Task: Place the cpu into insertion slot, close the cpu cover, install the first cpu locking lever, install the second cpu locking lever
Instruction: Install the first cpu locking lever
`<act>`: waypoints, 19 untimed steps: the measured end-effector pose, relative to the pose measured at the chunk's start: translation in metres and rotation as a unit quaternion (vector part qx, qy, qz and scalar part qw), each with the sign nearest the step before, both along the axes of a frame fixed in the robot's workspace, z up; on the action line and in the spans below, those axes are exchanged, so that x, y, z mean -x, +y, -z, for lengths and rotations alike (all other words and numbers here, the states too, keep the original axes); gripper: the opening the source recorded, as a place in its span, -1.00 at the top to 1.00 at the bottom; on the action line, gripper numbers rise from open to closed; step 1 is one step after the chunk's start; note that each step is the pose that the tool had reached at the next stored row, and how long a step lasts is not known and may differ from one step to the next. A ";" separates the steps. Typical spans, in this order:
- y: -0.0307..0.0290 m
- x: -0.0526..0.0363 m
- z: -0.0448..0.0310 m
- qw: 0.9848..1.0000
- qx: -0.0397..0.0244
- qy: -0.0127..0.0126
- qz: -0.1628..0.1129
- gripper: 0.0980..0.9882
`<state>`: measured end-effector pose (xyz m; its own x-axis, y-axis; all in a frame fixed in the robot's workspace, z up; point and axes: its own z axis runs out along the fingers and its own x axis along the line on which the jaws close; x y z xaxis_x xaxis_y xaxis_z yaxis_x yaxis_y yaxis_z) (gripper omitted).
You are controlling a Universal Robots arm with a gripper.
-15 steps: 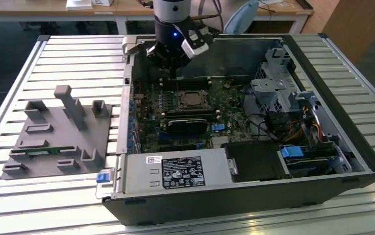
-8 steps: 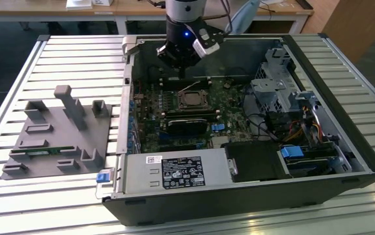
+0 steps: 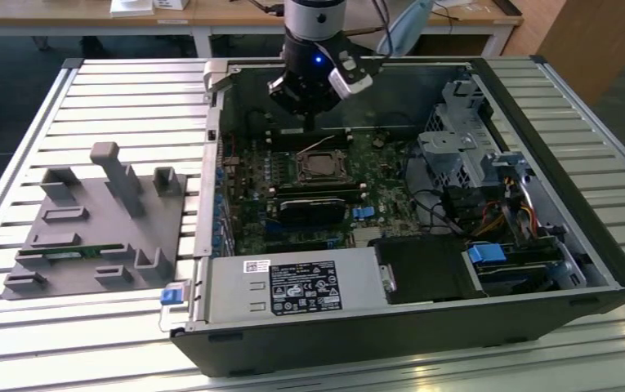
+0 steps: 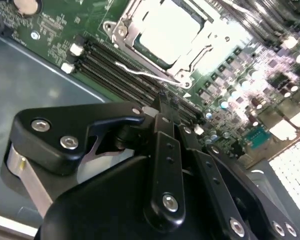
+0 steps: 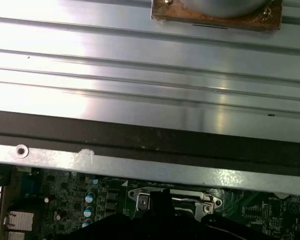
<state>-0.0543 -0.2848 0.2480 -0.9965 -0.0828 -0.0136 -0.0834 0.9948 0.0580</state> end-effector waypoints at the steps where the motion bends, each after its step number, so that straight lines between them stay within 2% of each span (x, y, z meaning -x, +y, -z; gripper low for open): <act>1: 0.0000 -0.0004 0.0010 1.000 0.000 0.000 0.000 0.98; 7: 0.0000 -0.0035 0.0067 1.000 0.000 0.000 0.015 0.98; 10: 0.0000 -0.0049 0.0102 1.000 -0.002 0.000 0.023 0.98; 16: 0.0001 -0.0067 0.0186 1.000 -0.003 0.000 0.023 0.98; 19: 0.0003 -0.0089 0.0198 1.000 -0.003 0.000 0.023 0.98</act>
